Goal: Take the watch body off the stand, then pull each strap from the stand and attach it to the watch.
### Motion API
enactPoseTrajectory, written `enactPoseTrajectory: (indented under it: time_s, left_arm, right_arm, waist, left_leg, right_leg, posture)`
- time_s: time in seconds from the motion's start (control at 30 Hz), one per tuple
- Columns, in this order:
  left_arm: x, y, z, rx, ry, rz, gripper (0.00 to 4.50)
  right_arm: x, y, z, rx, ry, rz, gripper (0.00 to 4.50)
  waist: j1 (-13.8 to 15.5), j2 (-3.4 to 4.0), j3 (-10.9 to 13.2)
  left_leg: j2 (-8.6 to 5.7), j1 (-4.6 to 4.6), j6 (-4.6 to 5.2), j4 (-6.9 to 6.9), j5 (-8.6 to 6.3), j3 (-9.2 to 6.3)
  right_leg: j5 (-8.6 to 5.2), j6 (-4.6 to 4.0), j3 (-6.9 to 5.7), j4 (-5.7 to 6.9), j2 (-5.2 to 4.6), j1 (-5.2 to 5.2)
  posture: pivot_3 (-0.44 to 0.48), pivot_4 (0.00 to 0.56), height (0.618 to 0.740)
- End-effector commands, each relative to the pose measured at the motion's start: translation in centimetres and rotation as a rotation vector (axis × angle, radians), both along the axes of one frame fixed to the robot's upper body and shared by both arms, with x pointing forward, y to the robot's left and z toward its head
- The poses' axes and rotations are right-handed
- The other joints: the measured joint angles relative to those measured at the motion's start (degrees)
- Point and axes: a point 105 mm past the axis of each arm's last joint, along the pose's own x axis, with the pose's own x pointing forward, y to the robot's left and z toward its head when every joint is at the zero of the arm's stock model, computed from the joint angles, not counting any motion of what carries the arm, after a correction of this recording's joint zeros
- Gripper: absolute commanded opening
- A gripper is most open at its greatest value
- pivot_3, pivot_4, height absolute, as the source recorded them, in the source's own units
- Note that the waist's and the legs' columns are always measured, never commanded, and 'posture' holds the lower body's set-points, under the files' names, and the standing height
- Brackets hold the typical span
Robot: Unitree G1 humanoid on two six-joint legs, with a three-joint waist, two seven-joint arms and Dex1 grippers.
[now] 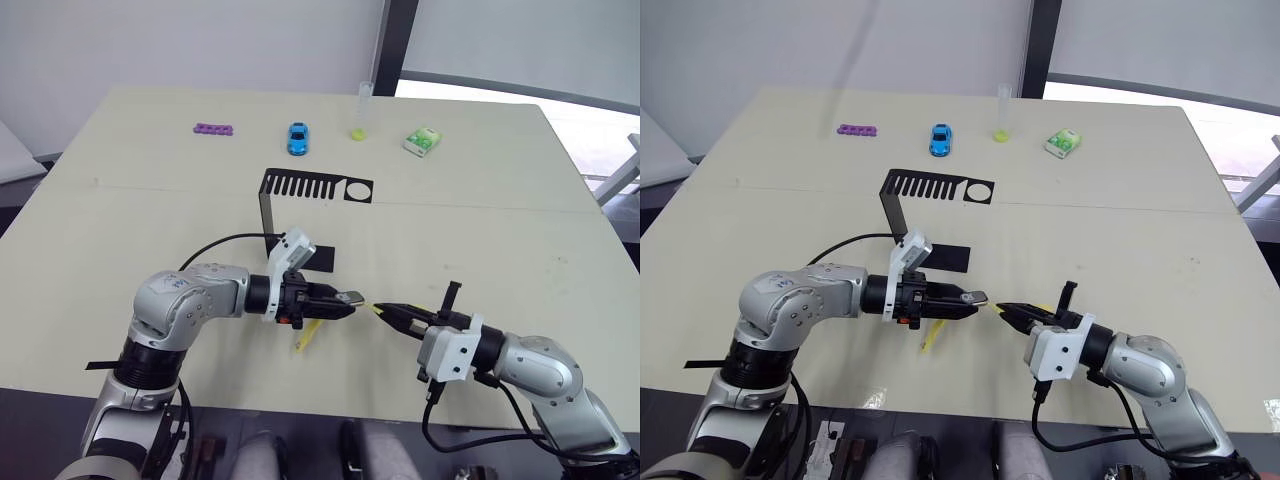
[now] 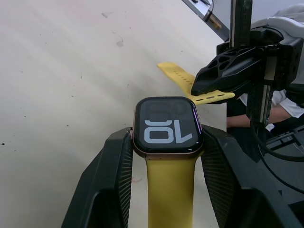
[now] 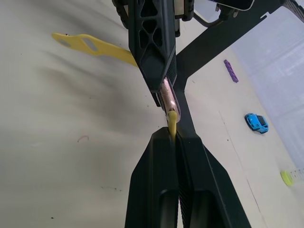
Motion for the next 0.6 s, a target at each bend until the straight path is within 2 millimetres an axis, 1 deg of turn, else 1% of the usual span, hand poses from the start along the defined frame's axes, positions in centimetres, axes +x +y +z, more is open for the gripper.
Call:
enactPoseTrajectory:
  time_s: [0.03, 0.3, 0.43, 0.6]
  left_arm:
    - [-0.11, -0.32, 1.26, -0.035, -0.040, -0.021, 1.59]
    - [-0.19, -0.35, 1.14, -0.034, -0.038, -0.023, 1.59]
    - [-0.23, -0.46, 1.16, -0.038, -0.038, -0.025, 1.59]
    - [-0.22, -0.65, 1.20, -0.045, -0.040, -0.028, 1.59]
  right_arm:
    - [-0.29, 0.37, 0.99, 0.033, -0.045, 0.019, 0.00]
    - [-0.28, 0.37, 1.03, 0.028, -0.057, 0.024, 0.00]
    - [0.14, -0.15, 1.01, 0.016, -0.061, 0.016, 0.00]
    - [-0.05, 0.31, 0.80, 0.019, -0.056, 0.042, 0.00]
  waist:
    - [0.01, 0.00, 0.00]
    - [0.01, 0.00, 0.00]
    - [0.00, 0.00, 0.00]
    - [-0.01, 0.00, 0.00]
  left_leg:
    - [0.00, 0.00, 0.00, 0.00, 0.00, 0.00]
    - [0.00, 0.00, 0.00, 0.00, 0.00, 0.00]
    - [0.00, 0.00, 0.00, 0.00, 0.00, 0.00]
    - [0.00, 0.00, 0.00, 0.01, 0.00, 0.00]
  right_leg:
    - [0.00, 0.00, 0.00, 0.00, 0.00, 0.00]
    - [0.00, 0.00, 0.00, 0.00, 0.00, 0.00]
    - [0.00, 0.00, 0.00, 0.00, 0.00, 0.00]
    - [0.00, 0.00, 0.00, 0.01, 0.00, 0.00]
  posture:
    - [0.000, 0.150, 0.740]
    - [0.000, 0.150, 0.740]
    - [0.000, 0.150, 0.740]
    - [0.000, 0.150, 0.740]
